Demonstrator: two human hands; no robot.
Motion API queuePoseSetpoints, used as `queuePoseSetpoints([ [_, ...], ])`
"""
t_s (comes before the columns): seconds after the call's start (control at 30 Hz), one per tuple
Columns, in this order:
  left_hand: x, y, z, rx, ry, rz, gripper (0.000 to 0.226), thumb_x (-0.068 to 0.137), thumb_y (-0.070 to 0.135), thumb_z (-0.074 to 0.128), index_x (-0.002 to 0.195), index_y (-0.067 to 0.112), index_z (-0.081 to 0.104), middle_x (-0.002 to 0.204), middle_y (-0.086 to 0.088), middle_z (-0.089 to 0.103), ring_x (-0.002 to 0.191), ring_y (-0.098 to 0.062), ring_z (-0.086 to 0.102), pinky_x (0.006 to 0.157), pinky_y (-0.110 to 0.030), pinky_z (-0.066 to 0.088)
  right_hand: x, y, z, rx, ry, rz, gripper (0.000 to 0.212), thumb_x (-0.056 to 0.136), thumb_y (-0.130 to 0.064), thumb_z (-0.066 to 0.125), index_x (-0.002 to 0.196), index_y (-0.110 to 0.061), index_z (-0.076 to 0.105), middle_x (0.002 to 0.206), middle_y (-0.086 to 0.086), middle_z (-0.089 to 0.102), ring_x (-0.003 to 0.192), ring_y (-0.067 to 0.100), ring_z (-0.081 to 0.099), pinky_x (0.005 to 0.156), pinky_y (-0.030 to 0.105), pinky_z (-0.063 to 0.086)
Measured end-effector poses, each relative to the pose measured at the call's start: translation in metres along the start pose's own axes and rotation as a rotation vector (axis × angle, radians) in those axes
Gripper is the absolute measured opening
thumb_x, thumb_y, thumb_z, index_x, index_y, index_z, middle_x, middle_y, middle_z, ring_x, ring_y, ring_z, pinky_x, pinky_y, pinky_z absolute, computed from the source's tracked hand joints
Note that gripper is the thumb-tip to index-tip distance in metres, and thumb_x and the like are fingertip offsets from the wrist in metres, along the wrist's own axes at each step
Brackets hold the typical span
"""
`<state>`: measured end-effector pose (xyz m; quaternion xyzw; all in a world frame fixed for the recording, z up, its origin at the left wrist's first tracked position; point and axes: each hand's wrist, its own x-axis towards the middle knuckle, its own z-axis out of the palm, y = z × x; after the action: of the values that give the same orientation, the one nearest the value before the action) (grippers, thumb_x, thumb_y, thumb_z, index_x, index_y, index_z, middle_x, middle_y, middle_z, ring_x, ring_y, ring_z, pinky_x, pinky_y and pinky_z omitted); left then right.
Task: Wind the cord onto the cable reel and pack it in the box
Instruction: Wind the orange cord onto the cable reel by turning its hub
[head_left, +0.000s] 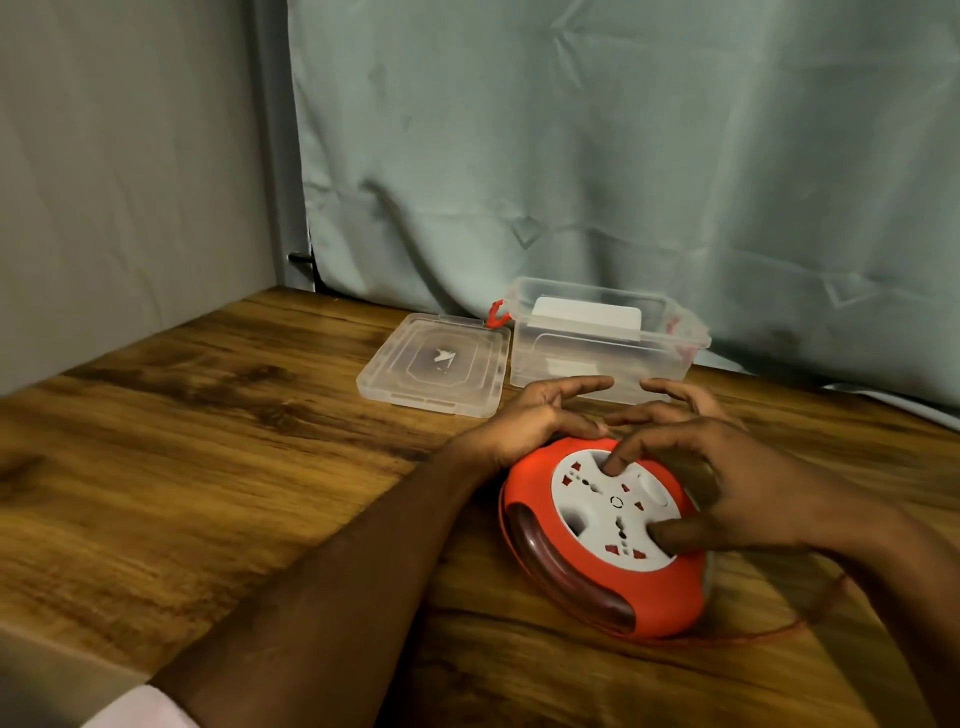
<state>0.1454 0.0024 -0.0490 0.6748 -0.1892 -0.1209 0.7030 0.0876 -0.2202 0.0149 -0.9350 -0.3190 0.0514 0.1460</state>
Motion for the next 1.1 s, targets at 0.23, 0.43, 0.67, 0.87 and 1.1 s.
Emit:
queuePoseSetpoints([
  [0.23,-0.001,0.002,0.000,0.027,-0.010,0.004,0.066,0.087,0.002,0.067,0.147,0.023,0.049,0.122,-0.016,0.072,0.110,-0.032,0.070,0.100,-0.045,0.053,0.002,0.004,0.003,0.011,0.025,-0.032,0.064,0.052,-0.059,0.078,0.114,-0.064,0.061,0.150,-0.045,0.031,0.153,-0.003,-0.003,0.126,0.054,0.021],
  [0.43,-0.001,0.005,0.006,-0.016,0.075,0.028,0.078,0.078,0.000,0.072,0.149,0.019,0.045,0.090,-0.005,0.076,0.085,-0.017,0.074,0.083,-0.029,0.056,0.003,0.000,0.009,0.026,0.104,-0.079,0.045,0.049,-0.057,0.085,0.085,-0.039,0.064,0.140,-0.045,0.037,0.148,-0.007,0.015,0.120,0.046,0.034],
  [0.67,-0.002,0.006,0.003,-0.025,0.119,0.043,0.078,0.077,0.004,0.073,0.148,0.024,0.048,0.095,-0.014,0.075,0.083,-0.020,0.072,0.085,-0.034,0.054,0.003,-0.003,0.010,-0.033,0.167,-0.027,0.048,0.046,-0.067,0.081,0.078,-0.037,0.063,0.146,-0.030,0.045,0.149,-0.001,0.017,0.116,0.044,0.041],
  [0.87,-0.005,0.006,0.007,0.001,0.246,0.074,0.057,0.089,-0.001,0.067,0.141,0.019,0.054,0.085,-0.006,0.076,0.075,-0.014,0.073,0.074,-0.026,0.059,0.004,-0.002,0.005,-0.098,0.218,0.046,0.049,0.047,-0.072,0.080,0.082,-0.040,0.067,0.144,-0.026,0.046,0.142,0.002,0.030,0.112,0.036,0.043],
  [1.1,-0.009,0.008,0.005,0.246,0.245,0.031,0.034,0.084,0.029,0.074,0.118,0.021,0.074,0.110,-0.004,0.077,0.102,-0.020,0.073,0.096,-0.038,0.056,0.004,-0.001,0.004,-0.148,0.267,0.031,0.048,0.047,-0.071,0.080,0.085,-0.044,0.072,0.131,-0.030,0.046,0.123,-0.005,0.040,0.100,0.034,0.049],
])
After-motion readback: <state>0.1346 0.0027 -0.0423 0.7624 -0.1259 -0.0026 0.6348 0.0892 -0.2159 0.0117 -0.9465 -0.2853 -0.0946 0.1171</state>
